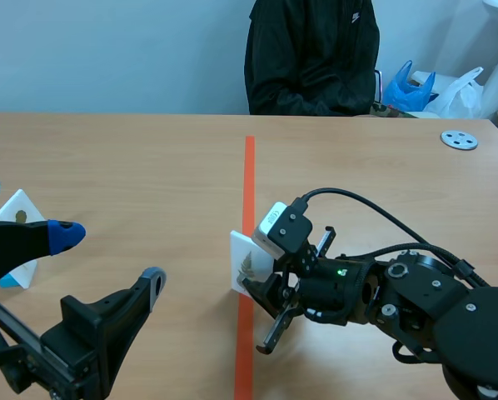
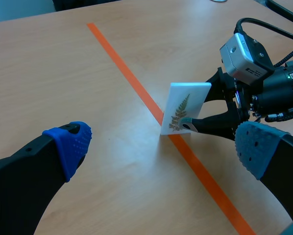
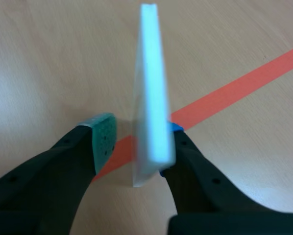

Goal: Sort the leaf by its shape. The table is split by an orange tape line. A compound leaf with several leaflets goes to the left side, a simple leaf with one blade goes to the right side. Return to the home posture when a red brick is placed on the table.

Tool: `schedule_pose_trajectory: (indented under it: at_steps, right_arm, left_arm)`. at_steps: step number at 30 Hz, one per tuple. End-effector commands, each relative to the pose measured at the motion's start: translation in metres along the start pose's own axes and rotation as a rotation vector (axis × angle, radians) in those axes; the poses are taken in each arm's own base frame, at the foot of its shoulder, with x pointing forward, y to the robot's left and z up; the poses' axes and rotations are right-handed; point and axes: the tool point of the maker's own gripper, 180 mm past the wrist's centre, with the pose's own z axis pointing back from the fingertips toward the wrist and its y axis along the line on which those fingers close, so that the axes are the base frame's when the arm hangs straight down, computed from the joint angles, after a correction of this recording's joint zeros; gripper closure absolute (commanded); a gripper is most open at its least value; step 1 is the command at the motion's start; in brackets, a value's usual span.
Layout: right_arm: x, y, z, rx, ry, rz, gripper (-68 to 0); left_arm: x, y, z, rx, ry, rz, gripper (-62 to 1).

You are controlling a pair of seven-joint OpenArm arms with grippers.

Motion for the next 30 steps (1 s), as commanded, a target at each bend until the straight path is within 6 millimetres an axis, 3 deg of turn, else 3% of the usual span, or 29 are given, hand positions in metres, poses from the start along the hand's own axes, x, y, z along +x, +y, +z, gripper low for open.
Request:
schedule_pose_trajectory:
  at_steps: [1,9,14,20,25,30]
  right_arm:
    - [0.012,-0.005,0.0,-0.006,-0.038,0.017,-13.9]
    - [0.01,-0.007,0.002,-0.009,-0.032,0.021,-13.2]
    - [0.009,-0.008,0.004,-0.01,-0.029,0.023,-1.3]
    - [0.015,-0.01,0.004,-0.015,-0.057,0.025,-1.3]
    - [0.033,-0.028,0.011,-0.063,-0.106,0.037,-1.3]
    - [0.061,-0.052,0.031,-0.109,-0.209,-0.026,-1.3]
  left_arm:
    - [0.006,0.0,0.0,-0.001,-0.023,0.003,-62.3]
    - [0.006,0.0,0.0,-0.001,-0.023,0.003,-62.3]
    - [0.006,0.0,0.0,-0.001,-0.023,0.003,-62.3]
    - [0.006,0.0,0.0,-0.001,-0.023,0.003,-62.3]
    - [0.006,0.0,0.0,-0.001,-0.023,0.003,-62.3]
    - [0.006,0.0,0.0,-0.001,-0.023,0.003,-62.3]
